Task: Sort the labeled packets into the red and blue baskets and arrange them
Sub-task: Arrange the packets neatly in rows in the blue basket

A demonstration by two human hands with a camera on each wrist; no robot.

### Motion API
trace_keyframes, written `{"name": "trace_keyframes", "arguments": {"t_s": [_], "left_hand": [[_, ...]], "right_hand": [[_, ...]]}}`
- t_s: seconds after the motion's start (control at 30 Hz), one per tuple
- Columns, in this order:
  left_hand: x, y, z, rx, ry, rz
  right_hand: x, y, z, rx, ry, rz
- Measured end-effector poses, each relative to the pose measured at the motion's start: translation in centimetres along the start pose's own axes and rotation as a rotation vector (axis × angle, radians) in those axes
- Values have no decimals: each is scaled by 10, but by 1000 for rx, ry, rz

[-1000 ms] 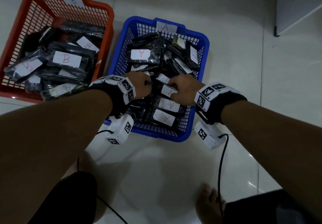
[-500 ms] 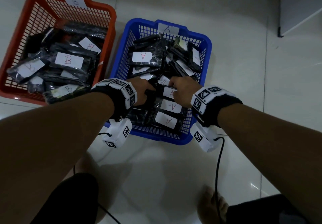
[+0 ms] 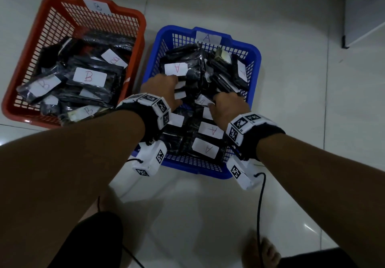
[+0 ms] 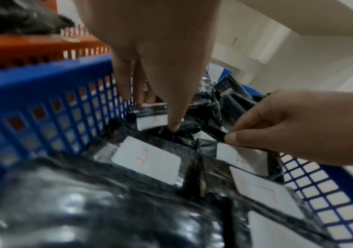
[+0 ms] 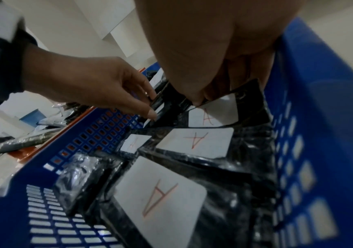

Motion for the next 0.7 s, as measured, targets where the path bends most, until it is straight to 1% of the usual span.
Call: {"name": "trace_keyframes", "arguments": {"t_s": [0.1, 0.17, 0.27, 0.37, 0.43, 0.5, 0.57, 0.63, 0.7], "left_hand": [[-1, 7, -2, 39, -74, -26], [-3, 8, -3, 48, -93, -38], [-3, 8, -1, 21, -74, -40], [0, 7, -2, -16, -29, -7], [2, 7, -2, -47, 32, 15], [2, 6, 3, -72, 119, -15], [3, 5, 11, -60, 235, -55], [2, 2, 22, -29, 337, -75], [1, 0, 35, -13, 408, -82]], "right_hand": [[-4, 2, -5, -16, 23, -16], [-6, 6, -7, -36, 32, -44], [-10, 9, -6, -96, 21, -46], [-9, 6, -3, -67, -34, -33], [-8, 4, 0, 21, -67, -80], [-7, 2, 4, 86, -73, -112], [-5, -4, 6, 98, -91, -110], [0, -12, 6, 72, -133, -63], [8, -24, 8, 11, -169, 36]]}}
Point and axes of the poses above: each hand's wrist, its own x-axis away from the middle knuckle, its own y-axis out of the palm, z = x × y, the point moved 4 cm from there along -x, towards the middle knuckle, and after that the axes turned 4 degrees about -z, right-handed, at the moved point
